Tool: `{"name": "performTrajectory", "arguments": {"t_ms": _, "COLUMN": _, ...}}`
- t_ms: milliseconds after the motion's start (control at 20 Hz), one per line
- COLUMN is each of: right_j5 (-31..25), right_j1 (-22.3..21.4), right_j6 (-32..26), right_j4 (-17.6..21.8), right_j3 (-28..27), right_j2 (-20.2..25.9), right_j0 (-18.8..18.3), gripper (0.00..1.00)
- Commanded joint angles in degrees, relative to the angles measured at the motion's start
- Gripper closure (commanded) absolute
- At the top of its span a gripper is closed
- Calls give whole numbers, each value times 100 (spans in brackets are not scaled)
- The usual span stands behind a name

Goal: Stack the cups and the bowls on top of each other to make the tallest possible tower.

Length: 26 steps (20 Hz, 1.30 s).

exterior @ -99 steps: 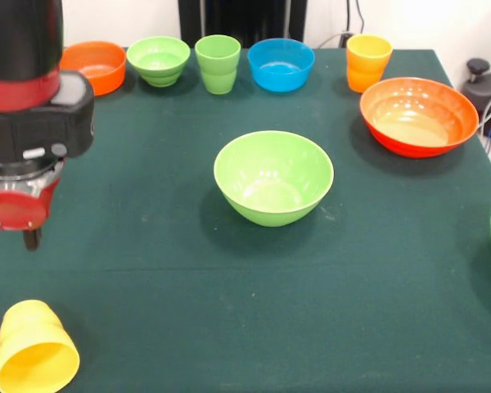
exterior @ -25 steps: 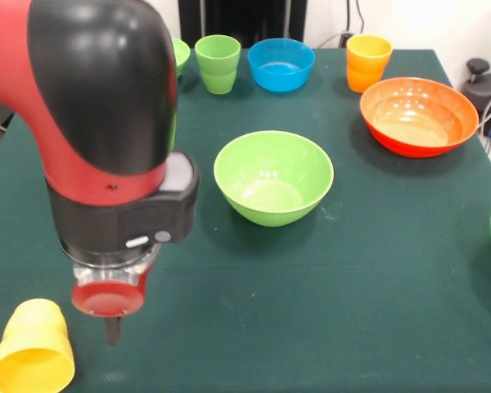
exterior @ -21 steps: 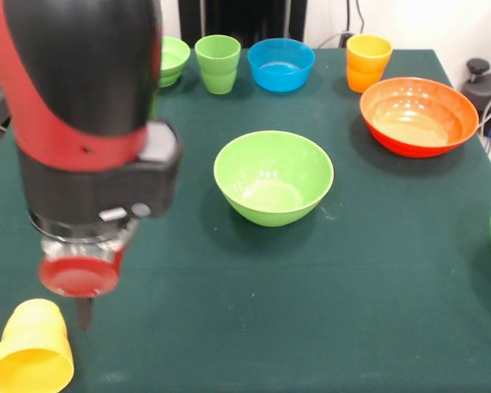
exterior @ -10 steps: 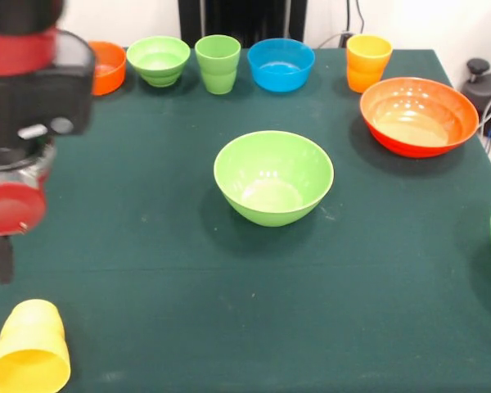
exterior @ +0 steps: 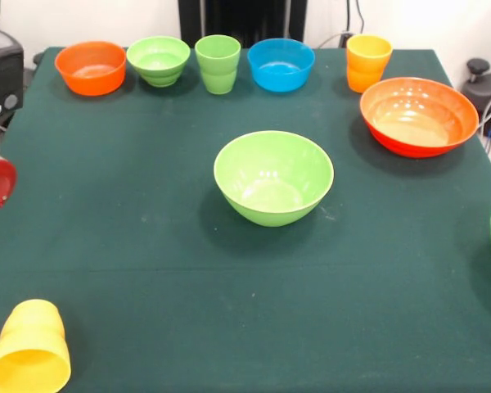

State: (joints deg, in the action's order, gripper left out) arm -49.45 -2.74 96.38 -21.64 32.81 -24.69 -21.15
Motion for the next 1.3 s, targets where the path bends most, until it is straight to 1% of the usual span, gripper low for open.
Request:
{"name": "performTrajectory", "arguments": {"t_ms": 50, "right_j5": 131, "right_j1": 8, "right_j6": -2241, "right_j4": 537, "right_j3": 1123, "right_j2": 1551, "right_j0": -61, "gripper": 0}}
{"name": "performTrajectory", "arguments": {"t_ms": 100, "right_j5": 192, "right_j1": -10, "right_j6": -2207, "right_j4": 549, "right_j3": 1214, "right_j2": 1588, "right_j0": -63, "gripper": 0}}
{"name": "performTrajectory", "arguments": {"t_ms": 150, "right_j5": 372, "right_j1": -70, "right_j6": -2147, "right_j4": 561, "right_j3": 1389, "right_j2": 1643, "right_j0": -68, "gripper": 0}}
{"name": "performTrajectory", "arguments": {"t_ms": 250, "right_j5": 497, "right_j1": -107, "right_j6": -1953, "right_j4": 576, "right_j3": 1553, "right_j2": 1671, "right_j0": -49, "gripper": 0}}
{"name": "performTrajectory", "arguments": {"t_ms": 400, "right_j5": 418, "right_j1": -114, "right_j6": -1904, "right_j4": 706, "right_j3": 1548, "right_j2": 1648, "right_j0": 0, "gripper": 0}}
{"name": "performTrajectory", "arguments": {"t_ms": 550, "right_j5": 518, "right_j1": -192, "right_j6": -1897, "right_j4": 805, "right_j3": 1725, "right_j2": 1761, "right_j0": -26, "gripper": 0}}
{"name": "performTrajectory", "arguments": {"t_ms": 600, "right_j5": 481, "right_j1": -180, "right_j6": -1858, "right_j4": 833, "right_j3": 1654, "right_j2": 1769, "right_j0": -20, "gripper": 0}}
{"name": "performTrajectory", "arguments": {"t_ms": 650, "right_j5": 488, "right_j1": -201, "right_j6": -1846, "right_j4": 861, "right_j3": 1695, "right_j2": 1803, "right_j0": -45, "gripper": 0}}
{"name": "performTrajectory", "arguments": {"t_ms": 700, "right_j5": 399, "right_j1": -174, "right_j6": -1776, "right_j4": 855, "right_j3": 1579, "right_j2": 1809, "right_j0": -40, "gripper": 0}}
{"name": "performTrajectory", "arguments": {"t_ms": 750, "right_j5": 458, "right_j1": -204, "right_j6": -1737, "right_j4": 872, "right_j3": 1626, "right_j2": 1842, "right_j0": -65, "gripper": 0}}
{"name": "performTrajectory", "arguments": {"t_ms": 850, "right_j5": 292, "right_j1": -129, "right_j6": -1712, "right_j4": 913, "right_j3": 1371, "right_j2": 1837, "right_j0": -61, "gripper": 0}}
{"name": "performTrajectory", "arguments": {"t_ms": 1100, "right_j5": 322, "right_j1": -183, "right_j6": -1817, "right_j4": 1035, "right_j3": 1347, "right_j2": 1925, "right_j0": -106, "gripper": 0}}
{"name": "performTrajectory", "arguments": {"t_ms": 1250, "right_j5": 329, "right_j1": -197, "right_j6": -1754, "right_j4": 1008, "right_j3": 1380, "right_j2": 2070, "right_j0": -172, "gripper": 0}}
{"name": "performTrajectory", "arguments": {"t_ms": 1300, "right_j5": 275, "right_j1": -176, "right_j6": -1791, "right_j4": 1031, "right_j3": 1292, "right_j2": 2075, "right_j0": -174, "gripper": 0}}
